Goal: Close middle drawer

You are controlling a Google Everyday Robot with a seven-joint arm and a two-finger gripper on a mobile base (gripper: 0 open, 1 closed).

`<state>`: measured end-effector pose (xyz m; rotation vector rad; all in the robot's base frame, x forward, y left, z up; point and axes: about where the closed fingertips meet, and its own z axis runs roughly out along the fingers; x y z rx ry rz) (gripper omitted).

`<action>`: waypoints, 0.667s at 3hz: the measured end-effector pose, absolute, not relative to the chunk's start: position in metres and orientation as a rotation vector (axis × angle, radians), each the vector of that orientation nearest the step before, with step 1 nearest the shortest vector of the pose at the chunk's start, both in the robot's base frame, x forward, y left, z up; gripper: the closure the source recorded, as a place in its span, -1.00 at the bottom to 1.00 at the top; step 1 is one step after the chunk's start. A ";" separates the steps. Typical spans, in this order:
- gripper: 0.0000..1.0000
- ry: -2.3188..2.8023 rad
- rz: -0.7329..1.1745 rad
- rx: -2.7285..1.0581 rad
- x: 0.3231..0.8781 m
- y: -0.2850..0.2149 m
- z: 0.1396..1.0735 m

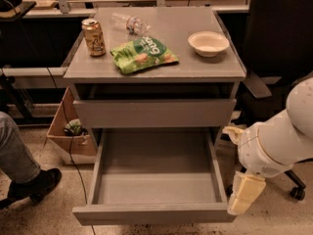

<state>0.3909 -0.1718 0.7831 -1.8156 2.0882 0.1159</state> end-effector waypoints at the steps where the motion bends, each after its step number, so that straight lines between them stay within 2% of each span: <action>1: -1.00 2.088 0.116 -1.816 0.391 -0.172 0.783; 2: -1.00 2.090 0.159 -1.823 0.389 -0.161 0.756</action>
Offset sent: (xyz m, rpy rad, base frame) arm -0.0048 0.0284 -0.0781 0.0518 0.0748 0.0212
